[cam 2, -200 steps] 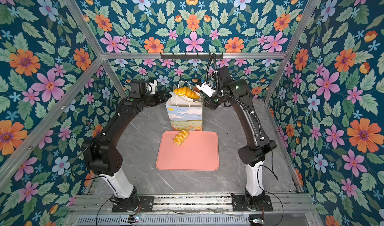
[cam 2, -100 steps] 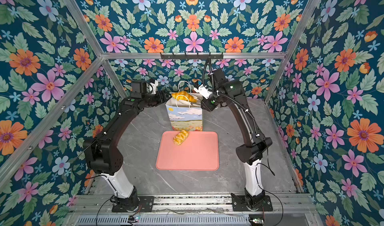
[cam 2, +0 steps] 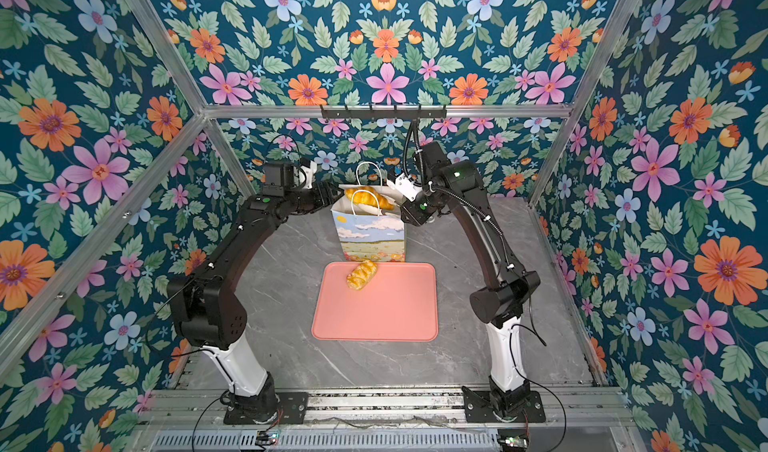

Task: Place the fake bread into the paper bag
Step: 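Lower the croissant into the bag and open the tongs to release it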

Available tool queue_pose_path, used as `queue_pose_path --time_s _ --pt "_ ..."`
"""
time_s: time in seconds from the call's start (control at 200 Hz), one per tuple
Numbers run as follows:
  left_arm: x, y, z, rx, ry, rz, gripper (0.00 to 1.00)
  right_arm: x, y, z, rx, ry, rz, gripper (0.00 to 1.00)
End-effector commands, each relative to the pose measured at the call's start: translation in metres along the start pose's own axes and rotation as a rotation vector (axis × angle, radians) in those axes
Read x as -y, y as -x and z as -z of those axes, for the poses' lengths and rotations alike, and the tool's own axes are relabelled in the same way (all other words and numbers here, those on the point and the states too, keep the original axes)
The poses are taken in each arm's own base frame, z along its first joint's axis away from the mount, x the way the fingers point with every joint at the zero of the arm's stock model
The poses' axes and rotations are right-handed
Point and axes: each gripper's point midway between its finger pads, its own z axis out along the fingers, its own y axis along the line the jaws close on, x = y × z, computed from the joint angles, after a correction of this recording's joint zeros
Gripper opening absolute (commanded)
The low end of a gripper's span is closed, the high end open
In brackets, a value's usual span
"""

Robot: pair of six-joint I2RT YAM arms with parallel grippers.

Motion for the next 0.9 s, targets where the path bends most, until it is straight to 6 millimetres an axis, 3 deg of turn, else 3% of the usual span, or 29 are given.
queue_pose_path --time_s 0.0,0.44,0.895 --pt "0.004 0.002 0.002 0.006 -0.011 -0.015 0.68 -0.001 -0.005 -0.002 -0.024 0.000 0.005 0.41" --pt "-0.001 -0.002 0.003 0.001 0.009 -0.011 0.68 -0.002 -0.015 0.003 -0.050 -0.009 0.014 0.41" --pt "-0.002 -0.001 0.001 -0.004 0.008 -0.007 0.66 0.000 0.001 0.007 0.002 -0.015 0.026 0.47"
